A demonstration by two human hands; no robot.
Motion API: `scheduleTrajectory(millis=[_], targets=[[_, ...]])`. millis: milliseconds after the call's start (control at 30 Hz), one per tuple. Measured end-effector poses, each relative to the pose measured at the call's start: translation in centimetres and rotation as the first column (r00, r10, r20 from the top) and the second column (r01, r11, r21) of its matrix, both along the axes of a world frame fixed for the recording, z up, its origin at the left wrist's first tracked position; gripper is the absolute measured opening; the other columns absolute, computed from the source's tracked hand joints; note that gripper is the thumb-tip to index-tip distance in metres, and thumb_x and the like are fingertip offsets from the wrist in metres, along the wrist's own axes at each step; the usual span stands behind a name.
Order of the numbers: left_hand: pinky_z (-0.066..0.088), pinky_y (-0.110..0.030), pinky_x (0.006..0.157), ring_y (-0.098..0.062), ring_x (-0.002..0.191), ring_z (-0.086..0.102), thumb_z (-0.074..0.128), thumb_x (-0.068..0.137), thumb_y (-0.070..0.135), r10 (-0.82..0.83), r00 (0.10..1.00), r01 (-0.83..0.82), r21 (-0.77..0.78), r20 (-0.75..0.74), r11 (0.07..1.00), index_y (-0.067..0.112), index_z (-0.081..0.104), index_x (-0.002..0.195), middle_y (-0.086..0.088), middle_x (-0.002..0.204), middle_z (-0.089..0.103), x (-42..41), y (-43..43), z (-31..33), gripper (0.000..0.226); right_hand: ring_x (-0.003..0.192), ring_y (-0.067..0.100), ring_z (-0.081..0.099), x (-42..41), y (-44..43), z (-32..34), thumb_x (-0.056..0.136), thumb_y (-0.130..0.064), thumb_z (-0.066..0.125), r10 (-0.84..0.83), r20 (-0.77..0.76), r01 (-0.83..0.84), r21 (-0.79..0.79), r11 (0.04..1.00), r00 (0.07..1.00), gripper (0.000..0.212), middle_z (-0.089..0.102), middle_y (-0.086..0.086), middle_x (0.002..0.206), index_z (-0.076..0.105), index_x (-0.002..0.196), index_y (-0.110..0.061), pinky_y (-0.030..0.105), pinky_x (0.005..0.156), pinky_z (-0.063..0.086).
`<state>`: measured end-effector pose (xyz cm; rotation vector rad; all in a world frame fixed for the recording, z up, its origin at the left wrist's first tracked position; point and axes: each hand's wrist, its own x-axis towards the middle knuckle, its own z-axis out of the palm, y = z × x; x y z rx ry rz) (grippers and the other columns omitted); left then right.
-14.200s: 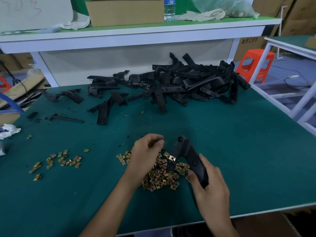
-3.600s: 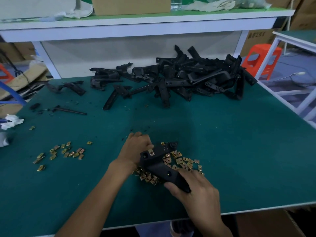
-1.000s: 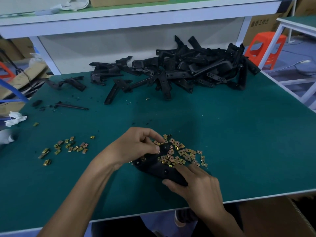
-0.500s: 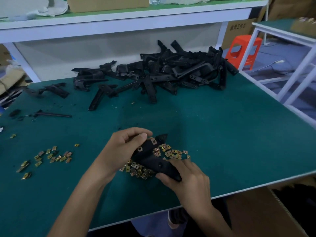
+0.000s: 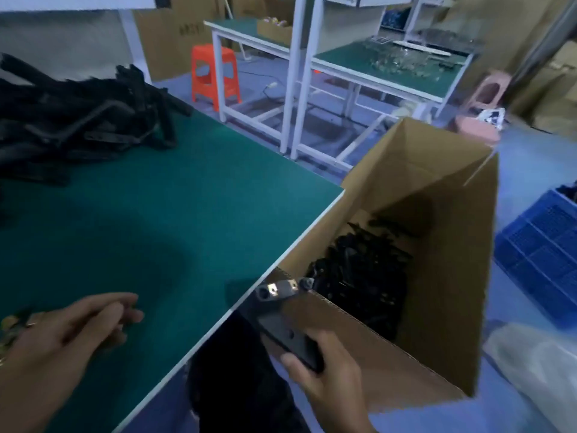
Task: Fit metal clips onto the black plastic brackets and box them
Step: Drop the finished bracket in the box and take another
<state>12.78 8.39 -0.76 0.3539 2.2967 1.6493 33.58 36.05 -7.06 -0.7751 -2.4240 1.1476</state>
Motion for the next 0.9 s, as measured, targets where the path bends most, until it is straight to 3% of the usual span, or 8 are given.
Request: scheduleTrajectory(millis=[133, 233, 300, 367, 433, 567, 700, 900], targets=[[0.059, -0.018, 0.073, -0.012, 0.086, 0.074, 0.058, 0.084, 0.045, -0.039, 0.999, 0.039, 0.024, 0.025, 0.999, 0.035, 0.075, 0.107, -0.001, 0.099, 0.079, -0.2, 1.3, -1.1, 0.031, 0.091, -0.004, 0.060, 2.2, 5.1, 0.4, 0.080, -0.076, 0.053, -0.278, -0.032, 0.277, -0.033, 0.960, 0.960, 0.029, 0.063, -0.027, 0.100, 0.056, 0.100, -0.056, 0.023, 0.069, 0.045], [0.059, -0.017, 0.073, -0.024, 0.092, 0.072, 0.055, 0.092, 0.029, -0.046, 0.998, 0.045, 0.027, 0.042, 0.999, 0.032, 0.077, 0.103, -0.002, 0.097, 0.079, -0.1, 1.6, -1.7, 0.025, 0.119, 0.007, 0.057, 1.7, 10.9, 0.9, 0.086, -0.071, 0.055, -0.391, -0.058, 0.387, -0.072, 0.919, 0.919, 0.061, 0.059, -0.024, 0.126, 0.052, 0.137, -0.040, 0.031, 0.091, 0.051], [0.058, -0.016, 0.074, -0.028, 0.097, 0.070, 0.053, 0.097, 0.018, -0.028, 0.998, 0.028, -0.004, 0.061, 1.000, 0.026, 0.077, 0.101, -0.004, 0.097, 0.079, 0.0, 1.3, -1.5, 0.026, 0.148, 0.025, 0.030, 0.6, 14.3, 1.6, 0.090, -0.061, 0.061, -0.431, 0.043, 0.433, -0.114, 0.894, 0.901, 0.089, 0.032, 0.003, 0.160, 0.022, 0.160, -0.023, 0.046, 0.116, 0.036], [0.059, -0.020, 0.074, -0.026, 0.098, 0.072, 0.052, 0.096, 0.019, -0.011, 0.997, 0.013, -0.028, 0.071, 1.000, 0.027, 0.078, 0.100, -0.002, 0.100, 0.079, 0.5, 1.0, -0.9, 0.027, 0.155, 0.026, 0.008, -0.8, 16.1, 1.8, 0.094, -0.055, 0.061, -0.407, 0.189, 0.426, -0.069, 0.902, 0.894, 0.092, 0.011, 0.008, 0.168, 0.011, 0.162, -0.018, 0.048, 0.122, 0.022], [0.062, -0.027, 0.075, -0.018, 0.094, 0.074, 0.054, 0.088, 0.031, 0.006, 0.999, -0.004, -0.050, 0.045, 0.999, 0.034, 0.078, 0.101, 0.002, 0.101, 0.078, 1.2, 0.4, -0.4, 0.027, 0.151, 0.026, 0.023, -2.5, 15.2, 1.9, 0.097, -0.052, 0.059, -0.325, 0.223, 0.341, -0.035, 0.940, 0.919, 0.077, 0.026, 0.007, 0.164, 0.028, 0.159, -0.019, 0.048, 0.119, 0.031], [0.056, -0.044, 0.086, -0.012, 0.094, 0.074, 0.058, 0.082, 0.044, 0.063, 0.995, -0.058, -0.061, 0.079, 0.996, 0.037, 0.076, 0.106, 0.007, 0.107, 0.077, 2.0, -1.5, -0.2, 0.031, 0.119, 0.005, 0.056, -6.1, 7.6, 2.1, 0.097, -0.046, 0.060, -0.032, 0.046, 0.034, -0.058, 0.998, 0.998, 0.040, 0.061, -0.013, 0.130, 0.061, 0.134, -0.030, 0.034, 0.101, 0.049], [0.053, -0.033, 0.080, -0.008, 0.085, 0.073, 0.058, 0.083, 0.048, 0.148, 0.984, -0.139, -0.092, 0.096, 0.986, 0.044, 0.075, 0.104, 0.007, 0.100, 0.078, 3.1, -3.5, 0.3, 0.027, 0.098, -0.006, 0.063, -9.0, -1.1, 3.4, 0.094, -0.048, 0.060, 0.270, -0.083, -0.275, -0.064, 0.959, 0.959, 0.026, 0.069, -0.026, 0.104, 0.071, 0.113, -0.035, 0.012, 0.085, 0.046], [0.049, -0.012, 0.077, 0.005, 0.091, 0.067, 0.063, 0.098, 0.016, 0.346, 0.937, -0.349, -0.118, -0.047, 0.930, 0.044, 0.077, 0.089, 0.018, 0.097, 0.075, 2.6, -7.5, 1.0, 0.032, 0.085, 0.008, 0.067, -12.6, -8.9, 5.0, 0.091, -0.019, 0.074, 0.564, -0.152, -0.528, 0.222, 0.820, 0.812, 0.016, 0.067, -0.017, 0.088, 0.076, 0.103, -0.029, 0.010, 0.081, 0.044]])
